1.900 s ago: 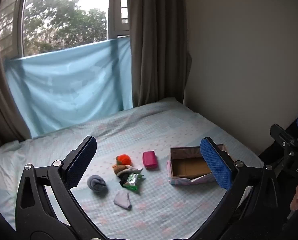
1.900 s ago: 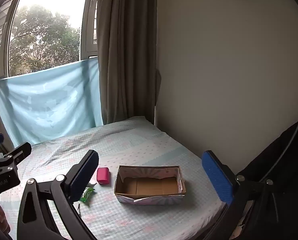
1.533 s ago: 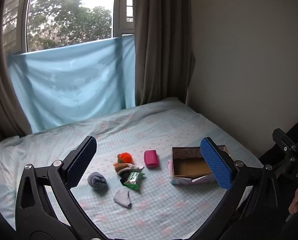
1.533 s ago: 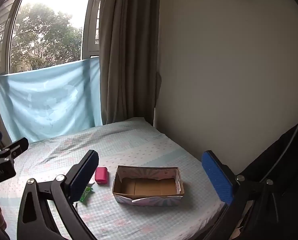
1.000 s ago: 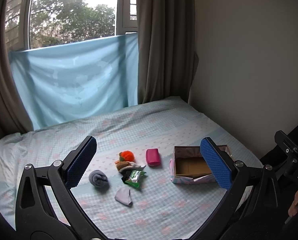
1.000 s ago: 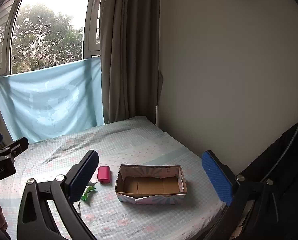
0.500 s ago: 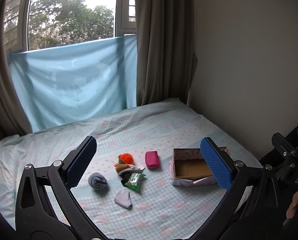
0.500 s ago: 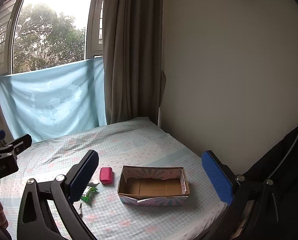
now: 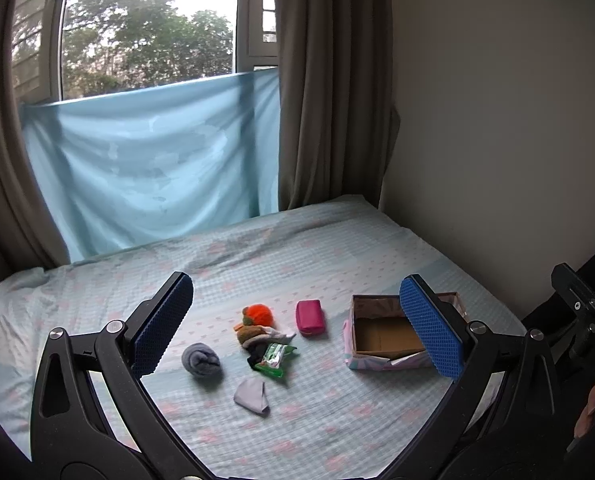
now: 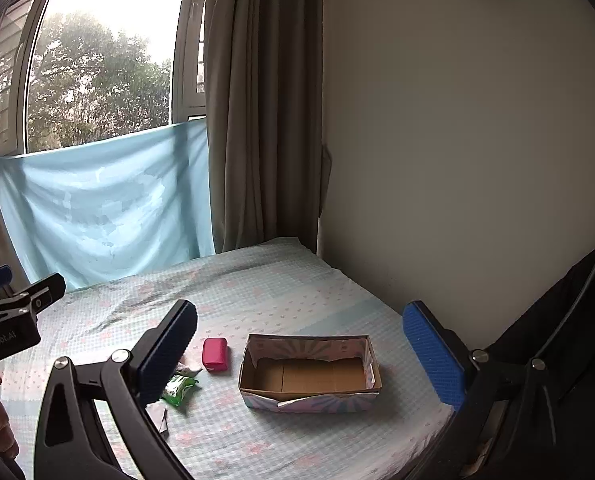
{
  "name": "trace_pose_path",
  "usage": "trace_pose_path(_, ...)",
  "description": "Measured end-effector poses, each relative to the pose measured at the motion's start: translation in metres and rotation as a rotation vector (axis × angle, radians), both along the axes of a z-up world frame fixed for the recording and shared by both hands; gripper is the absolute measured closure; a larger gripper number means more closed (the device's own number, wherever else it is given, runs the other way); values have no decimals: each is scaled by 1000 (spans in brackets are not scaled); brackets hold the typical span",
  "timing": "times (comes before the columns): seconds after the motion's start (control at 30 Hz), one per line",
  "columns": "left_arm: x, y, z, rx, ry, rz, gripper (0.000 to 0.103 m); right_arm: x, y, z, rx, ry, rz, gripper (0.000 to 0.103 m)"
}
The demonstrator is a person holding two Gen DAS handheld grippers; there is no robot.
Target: Organize soft objects
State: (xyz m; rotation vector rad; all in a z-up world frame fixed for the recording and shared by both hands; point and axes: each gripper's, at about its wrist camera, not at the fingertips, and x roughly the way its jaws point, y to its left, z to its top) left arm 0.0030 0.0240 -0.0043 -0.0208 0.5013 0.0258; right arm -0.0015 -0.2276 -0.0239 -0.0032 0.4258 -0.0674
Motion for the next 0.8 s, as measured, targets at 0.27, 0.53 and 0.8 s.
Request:
trace_pose_path(0.27,-2,0,-1,7,-5,-4,0,0,0,-3,5,-2,1,0)
trace_pose_path(0.53,-8,-1,-2,20,-24,10,0,-5,2,-2,9,-24,16,0)
trace_pose_path(0.8,-9,-3,-2,13,-19,9,0,-7,-1,-3,8,-21,2,0)
